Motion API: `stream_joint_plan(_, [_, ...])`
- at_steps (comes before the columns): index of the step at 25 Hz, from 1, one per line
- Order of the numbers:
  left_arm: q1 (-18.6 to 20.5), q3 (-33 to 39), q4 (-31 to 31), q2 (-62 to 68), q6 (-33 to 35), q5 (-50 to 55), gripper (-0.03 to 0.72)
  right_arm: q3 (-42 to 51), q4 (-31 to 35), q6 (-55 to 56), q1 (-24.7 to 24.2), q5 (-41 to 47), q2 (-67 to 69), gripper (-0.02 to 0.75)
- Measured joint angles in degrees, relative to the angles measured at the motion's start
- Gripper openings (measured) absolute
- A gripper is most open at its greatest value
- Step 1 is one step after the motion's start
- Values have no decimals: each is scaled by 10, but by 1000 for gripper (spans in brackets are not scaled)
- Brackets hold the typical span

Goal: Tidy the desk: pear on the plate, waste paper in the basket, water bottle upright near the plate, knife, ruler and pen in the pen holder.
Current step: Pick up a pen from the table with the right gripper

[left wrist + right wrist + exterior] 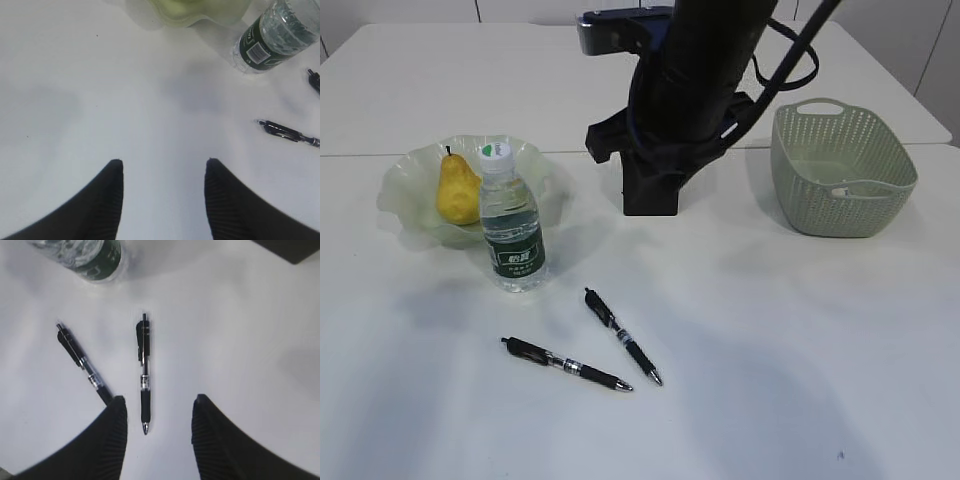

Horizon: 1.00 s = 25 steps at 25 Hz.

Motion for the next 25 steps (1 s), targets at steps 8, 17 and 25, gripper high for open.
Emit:
stream_joint_plan(8, [0, 0, 1, 0, 0, 6, 371, -1, 0, 0, 25, 18, 26, 326])
stream_joint_plan(17, [0, 0, 1, 0, 0, 11, 371, -1, -10, 6, 34, 0, 83, 381])
stream_joint_plan(25, [0, 0, 1, 0, 0, 11, 371, -3, -10, 7, 34, -23, 120, 397])
